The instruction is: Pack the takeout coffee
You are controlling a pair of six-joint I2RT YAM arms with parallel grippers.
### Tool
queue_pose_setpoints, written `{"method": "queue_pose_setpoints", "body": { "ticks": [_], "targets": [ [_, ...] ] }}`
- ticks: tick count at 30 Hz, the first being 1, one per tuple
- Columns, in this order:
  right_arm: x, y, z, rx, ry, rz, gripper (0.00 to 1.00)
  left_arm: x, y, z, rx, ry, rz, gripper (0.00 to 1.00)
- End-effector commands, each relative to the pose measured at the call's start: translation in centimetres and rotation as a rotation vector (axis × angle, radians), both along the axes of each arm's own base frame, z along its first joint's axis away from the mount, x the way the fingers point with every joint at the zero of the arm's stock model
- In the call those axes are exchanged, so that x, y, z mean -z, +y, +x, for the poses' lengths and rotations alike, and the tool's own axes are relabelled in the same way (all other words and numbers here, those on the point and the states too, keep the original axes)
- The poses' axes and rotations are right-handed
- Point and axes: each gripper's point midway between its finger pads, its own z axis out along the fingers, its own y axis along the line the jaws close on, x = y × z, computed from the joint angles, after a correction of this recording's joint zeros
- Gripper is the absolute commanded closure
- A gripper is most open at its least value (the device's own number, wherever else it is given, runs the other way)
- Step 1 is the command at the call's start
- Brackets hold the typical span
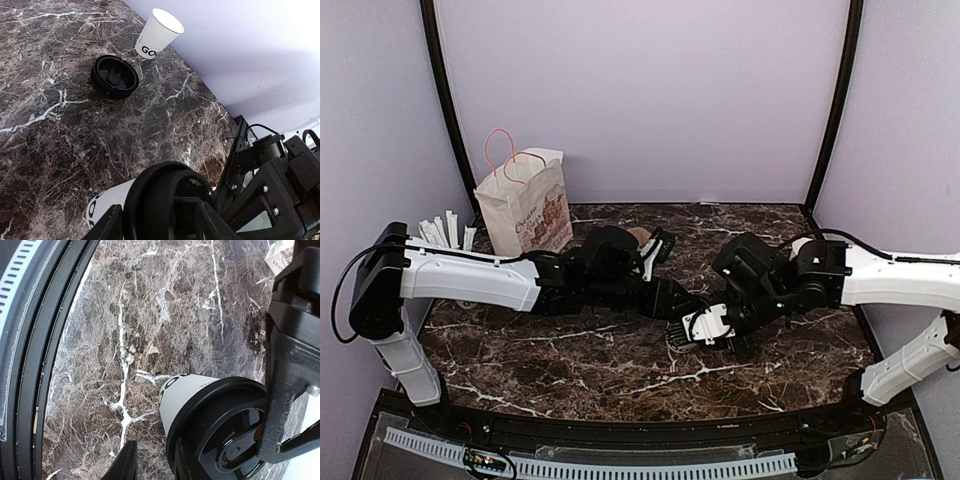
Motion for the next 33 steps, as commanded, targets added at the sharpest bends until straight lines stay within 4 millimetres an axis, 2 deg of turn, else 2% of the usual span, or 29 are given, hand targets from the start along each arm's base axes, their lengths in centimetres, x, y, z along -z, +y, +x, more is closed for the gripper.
{"method": "queue_pose_setpoints", "body": {
  "ticks": [1,4,9,16,19,24,28,30,32,33],
  "targets": [
    [-2.3,0.5,-0.2,0.001,0.029,0.082,0.72,-4.0,0.2,0.1,0.014,-0.069,-0.046,0.5],
    [-2.2,0.5,0.1,0.017,0.041,0.104,0.71,-3.1,0.6,0.8,0.006,-0.052,-0.03,0.49],
    [-1.6,0.7,1.8,0.059,0.023,0.13,0.71,-0.3,1.0,1.9,-0.002,0.003,-0.001,0.5],
    [-0.6,0.8,2.8,0.089,0.058,0.143,0.71,2.9,0.5,2.0,0.038,0.054,0.031,0.53],
    [-1.0,1.2,2.9,0.095,0.089,0.146,0.7,2.9,0.4,2.0,0.048,0.064,0.022,0.54],
    [-1.8,0.9,2.6,0.101,0.146,0.123,0.69,1.3,1.1,1.6,0.041,0.048,0.002,0.53],
    [-1.9,-0.2,2.9,0.124,0.184,0.138,0.6,1.0,3.3,1.6,0.001,-0.009,0.042,0.46],
    [-1.3,-1.0,2.5,0.137,0.236,0.138,0.51,1.2,4.6,0.8,-0.012,0.005,0.042,0.41],
    [-0.2,-2.0,1.6,0.141,0.287,0.107,0.4,2.9,6.3,-0.6,-0.015,0.044,0.061,0.38],
    [0.5,-2.6,1.0,0.139,0.307,0.084,0.36,2.4,6.6,-1.0,-0.01,0.044,0.049,0.37]
  ]
}}
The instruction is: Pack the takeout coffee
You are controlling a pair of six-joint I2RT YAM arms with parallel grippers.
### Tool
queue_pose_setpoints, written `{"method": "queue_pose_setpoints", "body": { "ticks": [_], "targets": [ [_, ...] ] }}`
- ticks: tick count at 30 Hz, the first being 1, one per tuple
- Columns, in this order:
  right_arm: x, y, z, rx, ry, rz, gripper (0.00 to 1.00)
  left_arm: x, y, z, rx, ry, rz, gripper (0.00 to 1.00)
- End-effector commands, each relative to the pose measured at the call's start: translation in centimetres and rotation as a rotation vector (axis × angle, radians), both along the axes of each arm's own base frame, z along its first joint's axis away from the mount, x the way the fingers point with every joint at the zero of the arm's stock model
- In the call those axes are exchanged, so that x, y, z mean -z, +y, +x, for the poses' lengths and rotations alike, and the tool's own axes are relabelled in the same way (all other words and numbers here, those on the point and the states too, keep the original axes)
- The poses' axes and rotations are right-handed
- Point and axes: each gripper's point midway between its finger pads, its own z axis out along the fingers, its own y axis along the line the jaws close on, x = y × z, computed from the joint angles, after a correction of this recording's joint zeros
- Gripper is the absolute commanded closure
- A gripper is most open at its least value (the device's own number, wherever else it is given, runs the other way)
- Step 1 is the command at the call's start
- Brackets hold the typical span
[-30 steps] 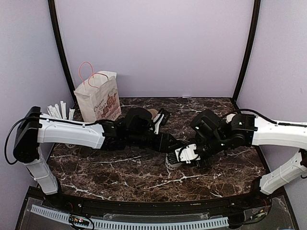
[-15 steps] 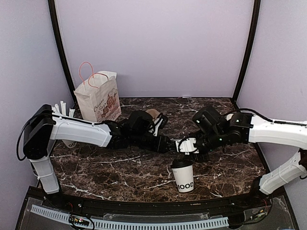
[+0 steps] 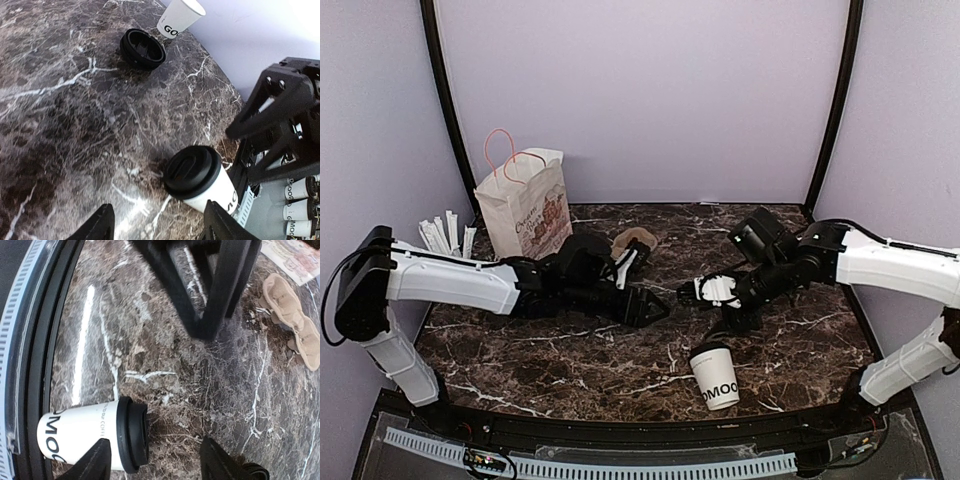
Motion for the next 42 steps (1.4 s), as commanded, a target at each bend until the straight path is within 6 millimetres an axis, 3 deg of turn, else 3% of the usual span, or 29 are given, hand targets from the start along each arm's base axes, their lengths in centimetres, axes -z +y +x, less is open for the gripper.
{"method": "queue_pose_setpoints", "body": {
  "ticks": [1,6,8,12,21,29,40,42],
  "targets": [
    [2.2,-2.4,-2.8,-0.023,0.129,-0.053,0.33,0.6,3.0,-2.2,-0.008,0.018,0.018,0.36],
    [7.0,-5.8,-3.3,0.002,0.137,-0.22,0.28,0.7,3.7,-4.3,0.018,0.007,0.032,0.33],
    [8.0,-6.2,-3.5,0.012,0.146,-0.245,0.22,1.0,3.6,-5.0,0.022,0.014,0.028,0.33],
    [8.9,-6.4,-3.1,0.036,0.126,-0.246,0.21,1.2,3.5,-5.2,0.012,0.019,0.011,0.34],
    [9.5,-4.5,-1.1,0.109,0.091,-0.182,0.19,2.0,2.1,-6.2,0.012,0.107,0.0,0.32],
    [9.4,-3.2,-0.9,0.116,0.135,-0.159,0.19,5.0,-0.2,-9.0,0.046,0.218,0.101,0.29],
    [9.0,-2.7,0.0,0.175,0.189,-0.076,0.23,5.7,-3.3,-10.6,0.172,0.233,0.059,0.19],
    [8.9,-2.7,0.2,0.186,0.186,-0.064,0.23,6.3,-3.5,-10.5,0.176,0.233,0.058,0.13]
  ]
}}
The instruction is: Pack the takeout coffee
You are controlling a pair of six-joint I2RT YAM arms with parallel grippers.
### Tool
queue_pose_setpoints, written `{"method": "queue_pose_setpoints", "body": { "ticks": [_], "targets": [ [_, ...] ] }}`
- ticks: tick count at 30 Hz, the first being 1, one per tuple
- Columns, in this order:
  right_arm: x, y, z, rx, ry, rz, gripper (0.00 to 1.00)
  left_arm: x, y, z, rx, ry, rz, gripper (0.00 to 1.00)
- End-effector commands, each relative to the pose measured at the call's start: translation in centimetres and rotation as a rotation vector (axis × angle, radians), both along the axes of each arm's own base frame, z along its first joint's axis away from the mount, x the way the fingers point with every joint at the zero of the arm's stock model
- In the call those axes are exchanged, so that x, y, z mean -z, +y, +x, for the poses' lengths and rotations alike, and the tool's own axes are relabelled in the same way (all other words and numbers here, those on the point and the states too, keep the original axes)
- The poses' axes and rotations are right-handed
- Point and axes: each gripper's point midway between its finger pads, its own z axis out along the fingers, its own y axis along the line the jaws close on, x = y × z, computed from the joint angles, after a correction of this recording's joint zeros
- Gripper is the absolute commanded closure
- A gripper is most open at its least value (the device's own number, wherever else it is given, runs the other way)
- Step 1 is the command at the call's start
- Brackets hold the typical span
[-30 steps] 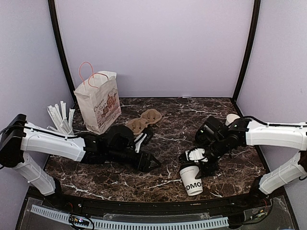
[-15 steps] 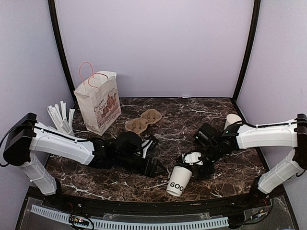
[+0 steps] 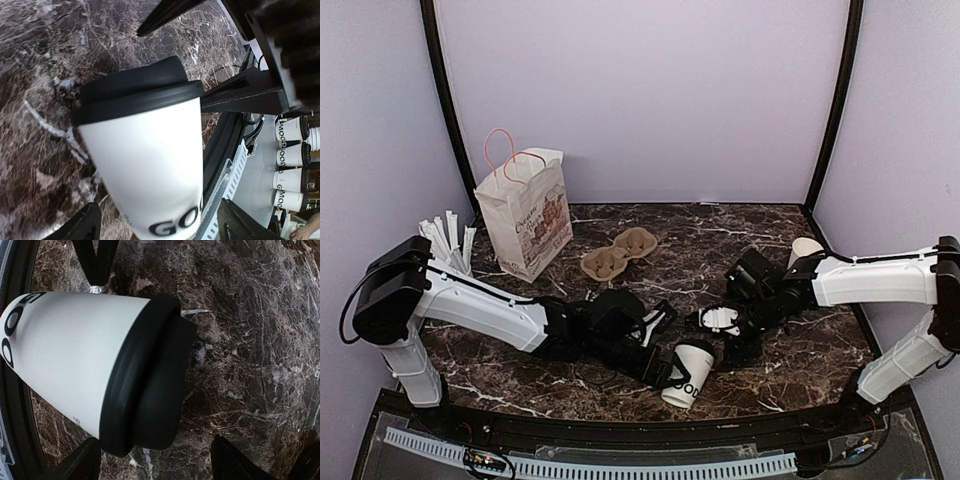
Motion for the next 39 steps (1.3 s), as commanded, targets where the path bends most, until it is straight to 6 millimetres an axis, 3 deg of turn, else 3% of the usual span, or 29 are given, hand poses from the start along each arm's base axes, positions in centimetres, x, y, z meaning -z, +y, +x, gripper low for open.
{"method": "queue_pose_setpoints", "body": {
  "ticks": [1,10,15,20,23,27,34,39],
  "targets": [
    [-0.8,1.0,0.8,0.036,0.002,0.068,0.23,0.2,-1.4,-0.1,0.045,-0.003,-0.039,0.04],
    [-0.6,0.7,1.8,0.082,0.03,0.1,0.24,3.2,-2.3,1.0,0.043,0.022,0.062,0.02],
    [-1.9,-0.3,3.1,0.13,0.009,0.131,0.24,3.1,-1.9,1.8,0.033,0.014,0.025,0.13],
    [-5.0,-1.1,4.2,0.153,-0.024,0.187,0.23,0.7,-2.2,1.6,0.097,-0.028,-0.094,0.19],
    [-7.8,-1.0,3.3,0.1,-0.024,0.232,0.23,-2.5,-2.8,0.8,0.182,-0.107,-0.223,0.21],
    [-11.8,-0.2,2.7,0.063,-0.024,0.317,0.18,-4.8,-2.3,0.7,0.25,-0.27,-0.3,0.23],
    [-13.8,1.5,0.4,-0.014,0.208,0.354,0.16,-6.5,-0.4,1.8,0.236,-0.513,-0.306,0.26],
    [-15.5,2.3,-0.3,-0.044,0.291,0.387,0.14,-7.5,1.3,2.6,0.204,-0.704,-0.27,0.27]
  ]
}}
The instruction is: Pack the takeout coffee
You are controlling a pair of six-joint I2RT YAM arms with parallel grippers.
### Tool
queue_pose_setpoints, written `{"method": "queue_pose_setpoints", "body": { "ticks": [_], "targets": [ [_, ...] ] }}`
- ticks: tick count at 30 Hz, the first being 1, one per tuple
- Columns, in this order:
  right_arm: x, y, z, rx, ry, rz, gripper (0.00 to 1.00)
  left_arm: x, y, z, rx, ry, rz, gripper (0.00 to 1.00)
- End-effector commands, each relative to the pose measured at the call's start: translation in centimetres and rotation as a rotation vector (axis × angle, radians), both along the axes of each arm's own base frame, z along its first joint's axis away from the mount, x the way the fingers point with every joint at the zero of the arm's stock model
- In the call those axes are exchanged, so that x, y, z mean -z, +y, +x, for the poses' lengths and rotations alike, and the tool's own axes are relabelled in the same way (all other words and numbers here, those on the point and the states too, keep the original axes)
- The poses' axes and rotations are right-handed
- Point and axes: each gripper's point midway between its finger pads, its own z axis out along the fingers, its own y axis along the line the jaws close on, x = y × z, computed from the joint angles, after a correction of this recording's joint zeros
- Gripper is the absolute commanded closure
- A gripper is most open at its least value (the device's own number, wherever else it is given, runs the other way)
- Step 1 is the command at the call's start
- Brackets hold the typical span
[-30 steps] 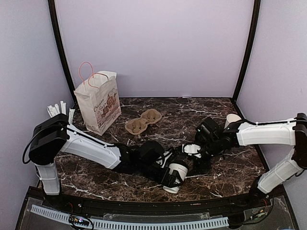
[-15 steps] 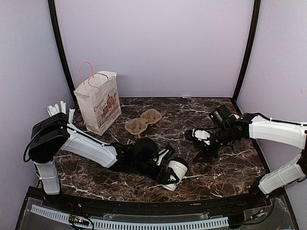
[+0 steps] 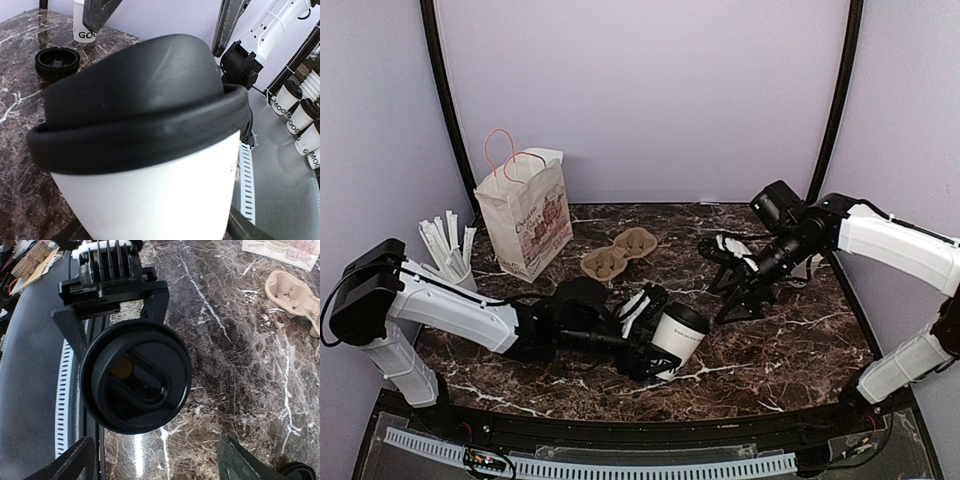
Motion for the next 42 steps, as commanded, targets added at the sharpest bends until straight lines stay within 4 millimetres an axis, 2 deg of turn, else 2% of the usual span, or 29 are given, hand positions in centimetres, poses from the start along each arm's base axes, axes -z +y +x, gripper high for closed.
{"method": "queue_pose_setpoints", "body": {
  "ticks": [1,4,9,20,26,32,35,39,42],
  "targets": [
    [-2.3,0.4,-2.0,-0.06,0.118,0.061,0.12,-2.5,1.2,0.9,-0.043,-0.232,-0.043,0.27],
    [-3.1,0.9,-2.3,-0.077,0.145,0.088,0.08,-2.6,1.7,1.1,-0.056,-0.291,-0.035,0.27],
    [-2.8,1.6,-2.5,-0.103,0.165,0.079,0.07,-3.6,1.8,0.7,-0.041,-0.325,-0.066,0.27],
    [-3.2,3.8,-2.2,-0.149,0.099,0.058,0.07,-4.2,0.5,-1.3,0.058,-0.316,-0.104,0.27],
    [-2.6,4.2,-3.6,-0.201,0.104,0.035,0.06,-4.6,0.1,-1.7,0.073,-0.311,-0.122,0.28],
    [-2.2,4.3,-4.0,-0.22,0.117,0.027,0.03,-4.9,-0.1,-1.9,0.083,-0.316,-0.129,0.28],
    [-2.2,4.4,-4.2,-0.231,0.124,0.029,0.06,-4.8,-0.2,-1.9,0.085,-0.316,-0.13,0.28],
    [-2.0,4.5,-4.5,-0.249,0.142,0.026,0.16,-4.7,-0.2,-1.7,0.075,-0.319,-0.125,0.28],
    [-1.9,4.5,-5.0,-0.276,0.169,0.027,0.16,-4.4,-0.1,-1.1,0.038,-0.324,-0.105,0.28]
  ]
}}
